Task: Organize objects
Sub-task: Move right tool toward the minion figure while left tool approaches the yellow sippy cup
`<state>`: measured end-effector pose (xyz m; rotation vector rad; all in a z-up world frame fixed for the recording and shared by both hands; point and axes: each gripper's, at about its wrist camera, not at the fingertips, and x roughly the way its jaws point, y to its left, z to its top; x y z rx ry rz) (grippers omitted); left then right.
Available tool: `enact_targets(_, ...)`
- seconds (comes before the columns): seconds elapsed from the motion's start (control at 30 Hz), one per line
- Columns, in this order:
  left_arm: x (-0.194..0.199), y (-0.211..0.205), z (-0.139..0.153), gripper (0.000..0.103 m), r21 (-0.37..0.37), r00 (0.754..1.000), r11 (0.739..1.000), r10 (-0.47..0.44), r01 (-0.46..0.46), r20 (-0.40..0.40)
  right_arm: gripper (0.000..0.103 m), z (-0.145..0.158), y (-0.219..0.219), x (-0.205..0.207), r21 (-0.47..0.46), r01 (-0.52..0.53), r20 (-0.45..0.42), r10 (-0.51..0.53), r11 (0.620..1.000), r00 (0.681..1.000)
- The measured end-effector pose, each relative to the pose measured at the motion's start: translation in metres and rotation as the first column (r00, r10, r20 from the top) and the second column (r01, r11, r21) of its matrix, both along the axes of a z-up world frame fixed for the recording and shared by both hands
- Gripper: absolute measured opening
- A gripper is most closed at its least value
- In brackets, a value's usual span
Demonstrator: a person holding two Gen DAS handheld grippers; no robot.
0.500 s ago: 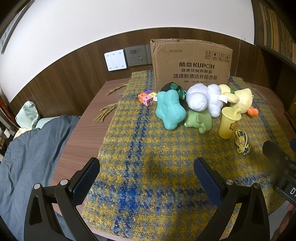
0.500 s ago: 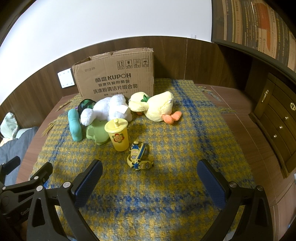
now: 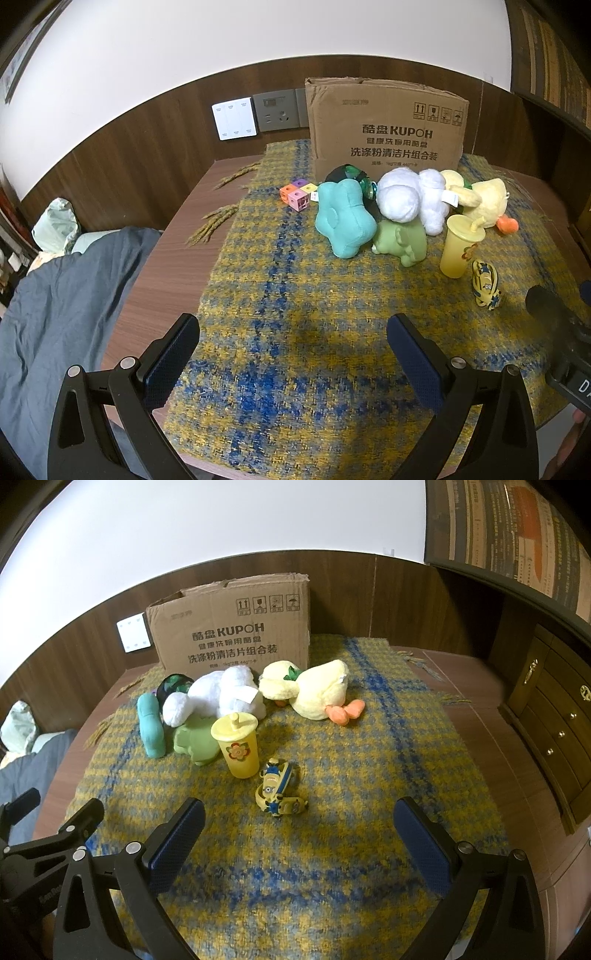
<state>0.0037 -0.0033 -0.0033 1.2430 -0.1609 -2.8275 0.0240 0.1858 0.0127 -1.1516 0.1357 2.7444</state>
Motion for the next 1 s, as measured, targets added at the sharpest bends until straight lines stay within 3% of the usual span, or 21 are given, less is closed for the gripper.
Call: enact_targets(1.0,-0.002,-0.012,0.003,0.103,0.004,0.999,0.999,0.034,-0.034,-0.024,0.102,-0.006,-0.003,-0.005,0.011,0.001,0.027,-0.001,1.000,1.000)
